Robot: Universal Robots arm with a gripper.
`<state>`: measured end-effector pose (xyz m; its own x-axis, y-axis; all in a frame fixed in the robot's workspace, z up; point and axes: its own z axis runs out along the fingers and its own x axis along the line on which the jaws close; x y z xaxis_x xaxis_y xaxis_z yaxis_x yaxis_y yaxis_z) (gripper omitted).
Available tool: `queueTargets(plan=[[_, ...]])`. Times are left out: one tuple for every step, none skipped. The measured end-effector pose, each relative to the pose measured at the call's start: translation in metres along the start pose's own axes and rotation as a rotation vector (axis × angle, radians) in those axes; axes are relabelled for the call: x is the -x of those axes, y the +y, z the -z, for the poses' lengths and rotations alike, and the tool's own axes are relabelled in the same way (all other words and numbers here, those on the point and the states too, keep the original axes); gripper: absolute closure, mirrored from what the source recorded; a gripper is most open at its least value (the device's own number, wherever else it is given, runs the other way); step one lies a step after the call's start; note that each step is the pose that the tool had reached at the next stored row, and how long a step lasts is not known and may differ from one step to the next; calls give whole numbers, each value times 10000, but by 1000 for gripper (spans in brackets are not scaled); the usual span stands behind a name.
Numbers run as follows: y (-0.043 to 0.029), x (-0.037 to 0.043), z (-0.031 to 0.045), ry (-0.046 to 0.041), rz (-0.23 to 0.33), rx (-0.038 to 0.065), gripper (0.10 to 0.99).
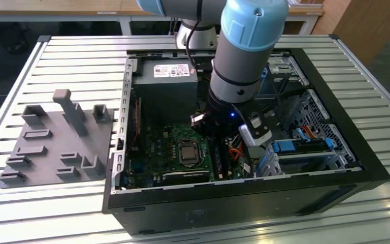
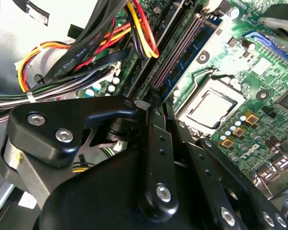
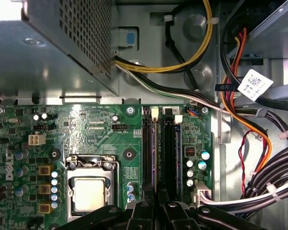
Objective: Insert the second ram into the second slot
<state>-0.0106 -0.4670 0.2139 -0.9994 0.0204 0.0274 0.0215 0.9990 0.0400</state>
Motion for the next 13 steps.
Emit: queueTargets(plan=[[0, 2, 0, 2, 40, -1, 945], [0, 4, 0, 4, 73, -2, 945], [1, 6, -1, 4, 99, -2, 945], [1, 5, -1, 5, 101, -1, 945], [1, 6, -2, 5, 103, -1, 945], [1, 6, -4, 5, 105, 1, 945], [1, 6, -5, 5, 107, 1, 945], [1, 6, -7, 5, 110, 1, 945], [2, 6, -9, 5, 113, 3, 945], [3, 7, -12, 5, 118, 3, 945], [4, 7, -14, 5, 120, 3, 945], [5, 7, -16, 5, 123, 2, 945], [5, 7, -20, 5, 125, 3, 945]])
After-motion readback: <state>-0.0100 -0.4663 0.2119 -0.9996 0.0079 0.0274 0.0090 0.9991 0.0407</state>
